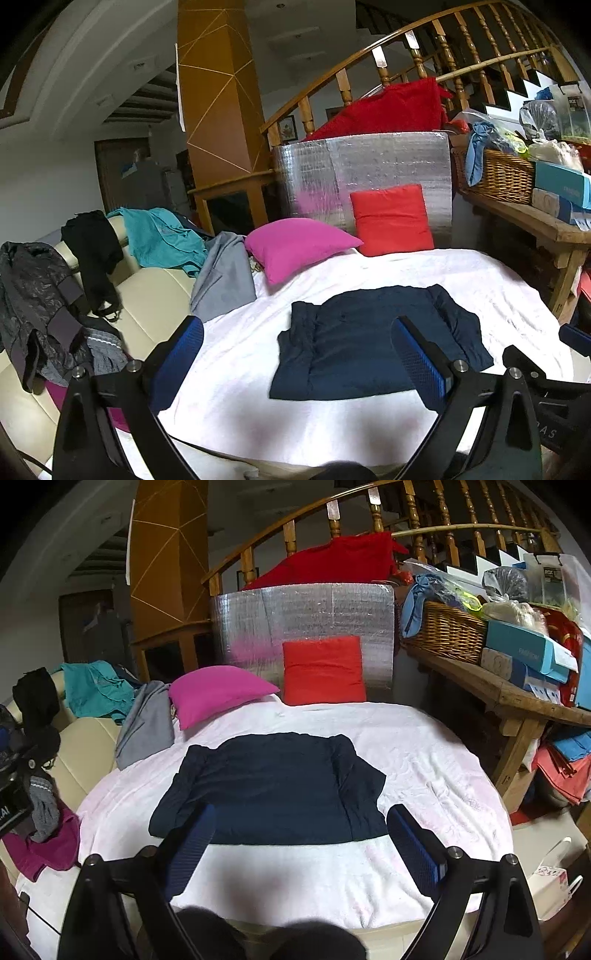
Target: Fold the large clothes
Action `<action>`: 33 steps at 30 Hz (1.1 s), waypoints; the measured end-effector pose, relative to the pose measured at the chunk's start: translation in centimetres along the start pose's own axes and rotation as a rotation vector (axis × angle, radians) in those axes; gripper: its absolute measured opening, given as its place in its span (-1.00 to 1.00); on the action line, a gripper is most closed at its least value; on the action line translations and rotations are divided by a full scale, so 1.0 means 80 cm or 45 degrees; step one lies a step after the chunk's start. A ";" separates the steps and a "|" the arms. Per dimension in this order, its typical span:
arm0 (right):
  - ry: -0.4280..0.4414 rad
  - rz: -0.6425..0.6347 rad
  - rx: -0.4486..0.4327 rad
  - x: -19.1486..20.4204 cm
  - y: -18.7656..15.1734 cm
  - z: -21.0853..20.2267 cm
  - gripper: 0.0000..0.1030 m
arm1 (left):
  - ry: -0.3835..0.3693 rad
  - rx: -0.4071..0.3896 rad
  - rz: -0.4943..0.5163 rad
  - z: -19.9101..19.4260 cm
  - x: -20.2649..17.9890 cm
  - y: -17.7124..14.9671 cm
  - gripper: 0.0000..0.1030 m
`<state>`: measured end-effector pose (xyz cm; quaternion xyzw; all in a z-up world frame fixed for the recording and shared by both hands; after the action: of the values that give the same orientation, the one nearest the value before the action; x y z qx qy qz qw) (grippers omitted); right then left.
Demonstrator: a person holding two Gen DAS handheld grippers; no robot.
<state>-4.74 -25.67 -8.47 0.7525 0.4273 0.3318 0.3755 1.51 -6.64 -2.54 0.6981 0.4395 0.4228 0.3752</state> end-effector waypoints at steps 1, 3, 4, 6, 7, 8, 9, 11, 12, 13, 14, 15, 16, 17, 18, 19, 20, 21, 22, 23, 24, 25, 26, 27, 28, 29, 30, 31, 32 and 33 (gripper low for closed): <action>-0.005 0.003 -0.003 -0.001 0.001 0.002 0.85 | -0.007 0.005 0.006 0.003 -0.004 0.001 0.96; -0.006 0.003 -0.003 -0.002 0.003 0.006 0.85 | -0.013 0.008 0.017 0.009 -0.008 0.003 0.96; -0.005 -0.001 0.006 -0.001 0.004 0.012 0.86 | -0.010 0.009 0.018 0.012 -0.008 0.004 0.96; -0.012 -0.007 0.018 -0.001 0.006 0.021 0.85 | -0.018 0.014 0.014 0.020 -0.010 0.006 0.96; -0.011 -0.005 0.021 -0.002 0.007 0.027 0.85 | -0.028 0.017 0.010 0.026 -0.011 0.007 0.96; -0.011 -0.002 0.022 -0.003 0.008 0.030 0.85 | -0.033 0.020 0.007 0.030 -0.012 0.007 0.96; -0.014 0.000 0.024 -0.003 0.008 0.035 0.86 | -0.037 0.024 0.005 0.035 -0.012 0.008 0.96; -0.021 0.002 0.027 -0.003 0.011 0.045 0.86 | -0.050 0.033 0.008 0.046 -0.015 0.011 0.96; -0.021 0.003 0.025 -0.003 0.013 0.049 0.86 | -0.053 0.036 0.011 0.053 -0.016 0.012 0.96; -0.020 0.004 0.023 -0.002 0.015 0.053 0.86 | -0.055 0.037 0.011 0.059 -0.017 0.013 0.96; -0.020 0.006 0.020 -0.002 0.018 0.057 0.86 | -0.062 0.037 0.008 0.067 -0.017 0.015 0.96; -0.021 0.007 0.014 -0.001 0.020 0.063 0.86 | -0.069 0.037 0.005 0.072 -0.018 0.016 0.96; -0.026 0.004 0.009 0.000 0.022 0.067 0.86 | -0.080 0.041 0.000 0.080 -0.019 0.017 0.96; -0.029 0.001 0.007 0.002 0.024 0.071 0.86 | -0.089 0.045 -0.004 0.087 -0.019 0.017 0.96; -0.033 -0.002 0.005 0.003 0.026 0.075 0.85 | -0.098 0.050 -0.006 0.093 -0.020 0.018 0.96; -0.036 -0.004 0.002 0.004 0.028 0.081 0.86 | -0.108 0.054 -0.007 0.100 -0.021 0.018 0.96; -0.040 -0.004 0.002 0.006 0.029 0.085 0.86 | -0.115 0.059 -0.006 0.107 -0.022 0.017 0.96; -0.043 -0.004 0.002 0.007 0.031 0.091 0.86 | -0.117 0.066 -0.005 0.113 -0.022 0.017 0.96; -0.046 -0.002 0.006 0.007 0.031 0.097 0.85 | -0.123 0.073 -0.004 0.120 -0.023 0.016 0.96; -0.047 0.002 0.010 0.007 0.033 0.101 0.85 | -0.132 0.079 0.000 0.126 -0.024 0.016 0.96; -0.049 0.008 0.017 0.008 0.033 0.106 0.85 | -0.134 0.083 0.005 0.129 -0.024 0.015 0.96; -0.050 0.014 0.024 0.008 0.033 0.111 0.86 | -0.132 0.086 0.008 0.132 -0.024 0.015 0.96; -0.052 0.020 0.027 0.008 0.033 0.114 0.86 | -0.130 0.085 0.011 0.134 -0.023 0.015 0.96; -0.055 0.024 0.029 0.008 0.033 0.117 0.86 | -0.132 0.083 0.010 0.136 -0.023 0.014 0.96; -0.058 0.027 0.030 0.007 0.033 0.120 0.86 | -0.135 0.082 0.007 0.136 -0.023 0.014 0.96; -0.061 0.028 0.029 0.007 0.033 0.120 0.86 | -0.138 0.084 0.003 0.137 -0.022 0.013 0.96; -0.065 0.027 0.027 0.007 0.032 0.121 0.86 | -0.140 0.085 -0.001 0.137 -0.022 0.011 0.96; -0.067 0.026 0.027 0.008 0.031 0.121 0.86 | -0.144 0.088 -0.004 0.136 -0.023 0.009 0.96; -0.068 0.021 0.030 0.009 0.029 0.122 0.85 | -0.146 0.094 -0.008 0.136 -0.024 0.007 0.96; -0.066 0.017 0.033 0.009 0.028 0.122 0.86 | -0.148 0.097 -0.010 0.136 -0.023 0.006 0.96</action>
<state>4.43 -28.52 -11.28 0.7685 0.4166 0.3093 0.3745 11.24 -10.20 -6.50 0.7336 0.4354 0.3631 0.3748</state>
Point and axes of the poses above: each gripper's, at about its wrist camera, not at the fingertips, and z roughly the way its jaws point, x to its left, y to its top, the point moved 8 cm from there along z, roughly the way its jaws point, and after that the axes turned 6 degrees about z, right-handed, at the moved point
